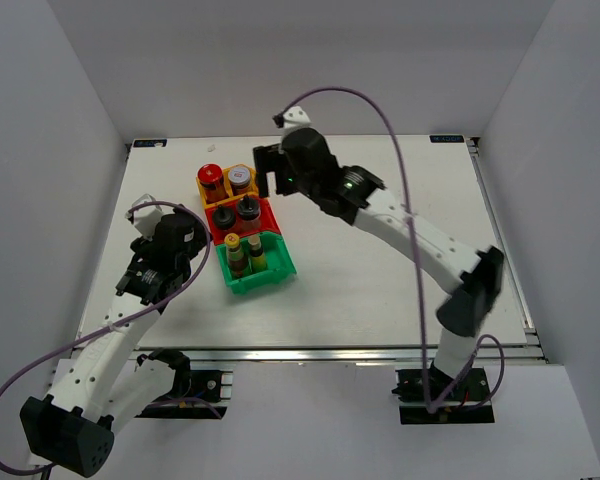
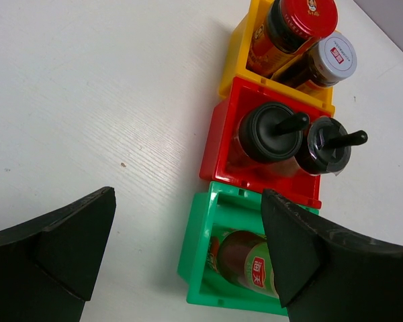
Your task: Organize the condiment bottles
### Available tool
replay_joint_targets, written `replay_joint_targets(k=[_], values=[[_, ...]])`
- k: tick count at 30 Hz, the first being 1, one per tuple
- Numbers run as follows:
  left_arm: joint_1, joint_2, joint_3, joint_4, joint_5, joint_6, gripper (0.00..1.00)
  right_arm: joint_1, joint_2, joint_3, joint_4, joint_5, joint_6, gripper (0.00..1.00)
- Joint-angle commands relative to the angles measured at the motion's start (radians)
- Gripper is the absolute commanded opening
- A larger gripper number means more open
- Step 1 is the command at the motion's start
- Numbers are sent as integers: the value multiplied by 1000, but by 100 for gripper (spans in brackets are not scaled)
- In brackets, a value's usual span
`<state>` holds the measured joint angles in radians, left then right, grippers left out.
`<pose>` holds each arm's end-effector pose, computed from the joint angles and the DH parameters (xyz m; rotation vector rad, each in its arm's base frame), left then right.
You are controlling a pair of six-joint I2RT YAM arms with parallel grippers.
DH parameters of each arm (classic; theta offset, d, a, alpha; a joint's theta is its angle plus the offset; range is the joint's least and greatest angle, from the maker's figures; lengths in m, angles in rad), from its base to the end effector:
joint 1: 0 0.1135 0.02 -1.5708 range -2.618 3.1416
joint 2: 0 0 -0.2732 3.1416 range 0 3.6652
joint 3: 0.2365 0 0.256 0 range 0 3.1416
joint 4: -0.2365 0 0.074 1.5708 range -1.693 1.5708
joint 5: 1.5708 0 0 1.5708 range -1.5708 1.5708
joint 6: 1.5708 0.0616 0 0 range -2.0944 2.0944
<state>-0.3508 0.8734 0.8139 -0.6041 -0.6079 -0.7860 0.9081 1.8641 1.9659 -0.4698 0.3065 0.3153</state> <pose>0.1949 -0.0339 0.2913 -0.7584 1.9592 0.0040 0.3003 0.3546 0.4122 -0.3710 1.9207 0.5206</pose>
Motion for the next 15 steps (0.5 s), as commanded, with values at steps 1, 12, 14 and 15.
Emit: replay_joint_targets(k=[1,12,14,15], values=[[-2,-28,41,-22,14,-15,98,-3,-198,-189,-23,137,-30,89],[-4,-16,51,-37,28,-24,98,-386,-966,-1111,-116,264,333,89],[-4,-8,54,-39,7,-27,98,-391,-1037,-1183,-182,308,364,89],[-4,-7,53,-31,2,-27,98,-391,-1096,-1203,-188,306,381,89]])
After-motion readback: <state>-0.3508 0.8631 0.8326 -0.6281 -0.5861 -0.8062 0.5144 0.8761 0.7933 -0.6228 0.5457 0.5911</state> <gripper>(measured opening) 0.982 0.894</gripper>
